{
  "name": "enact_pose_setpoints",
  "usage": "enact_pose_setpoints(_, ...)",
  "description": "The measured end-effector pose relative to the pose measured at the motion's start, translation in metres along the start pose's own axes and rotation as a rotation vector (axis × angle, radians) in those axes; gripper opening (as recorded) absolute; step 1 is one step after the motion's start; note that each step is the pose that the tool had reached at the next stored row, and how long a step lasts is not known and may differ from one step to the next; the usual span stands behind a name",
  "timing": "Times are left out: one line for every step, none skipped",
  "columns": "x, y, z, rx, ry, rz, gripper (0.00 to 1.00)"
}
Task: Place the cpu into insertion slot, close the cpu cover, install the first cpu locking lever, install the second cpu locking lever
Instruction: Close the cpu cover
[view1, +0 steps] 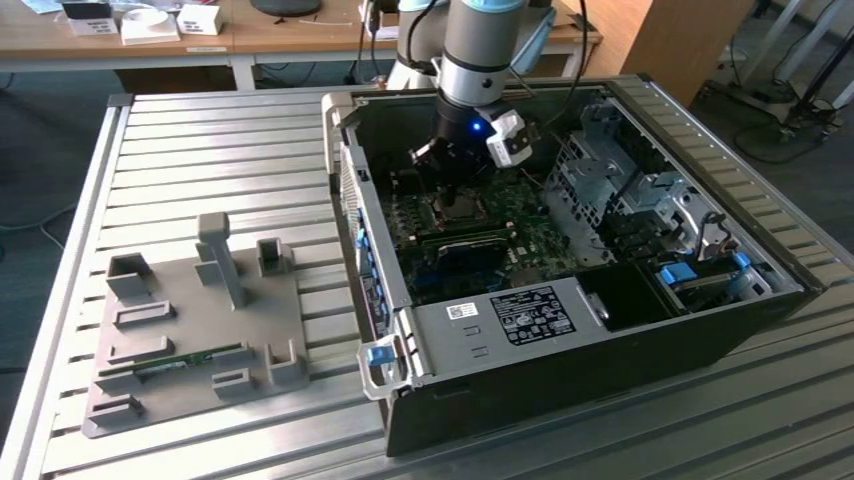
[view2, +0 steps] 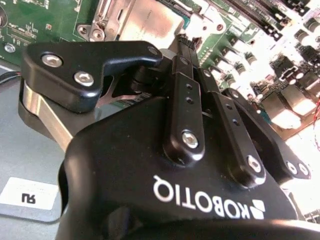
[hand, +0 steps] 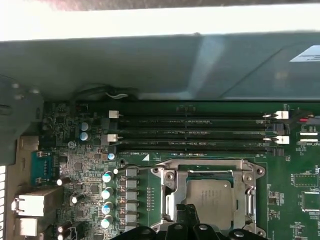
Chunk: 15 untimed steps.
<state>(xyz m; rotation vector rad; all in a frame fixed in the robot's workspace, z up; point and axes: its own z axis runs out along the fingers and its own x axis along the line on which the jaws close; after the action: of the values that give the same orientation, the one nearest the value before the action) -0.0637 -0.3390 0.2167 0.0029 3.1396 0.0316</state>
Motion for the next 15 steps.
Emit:
enact_pose_setpoints(0.0007,0.0,0.0003,0.0001,-0.0006,0.0,0.11)
enact_pose_setpoints(0.0015,0.0,0.0007,0.0001,-0.0015,0.0,0.11)
enact_pose_setpoints(0.0027,-0.0001,0.0011,0.0002,-0.003,0.0,0.11)
enact_pose_setpoints(0.0035,-0.0001,0.0013,-0.0009,-0.005,-0.001,0.11)
enact_pose_setpoints(0.0037,0.0,0.0014,-0.002,-0.0061,-0.001,0.11)
enact_pose_setpoints(0.0038,0.0,0.0015,-0.0023,-0.0069,-0.001,0.11)
enact_pose_setpoints(0.0038,0.0,0.0015,-0.0024,-0.007,-0.001,0.11)
enact_pose_setpoints(0.0038,0.0,0.0015,-0.0024,-0.0071,-0.001,0.11)
enact_pose_setpoints(0.0039,-0.0001,0.0015,-0.0023,-0.0071,-0.001,0.11)
enact_pose_setpoints(0.0039,0.0,0.0015,-0.0023,-0.0071,-0.001,0.11)
enact_pose_setpoints(0.0039,-0.0001,0.0015,-0.0023,-0.0072,-0.001,0.11)
enact_pose_setpoints(0.0045,-0.0001,0.0016,-0.0025,-0.0074,-0.001,0.11)
enact_pose_setpoints(0.0055,-0.0001,0.0016,-0.0025,-0.0078,-0.001,0.11)
enact_pose_setpoints(0.0061,-0.0001,0.0017,-0.0025,-0.0084,-0.001,0.11)
enact_pose_setpoints(0.0066,-0.0001,0.0019,-0.0024,-0.0089,-0.001,0.11)
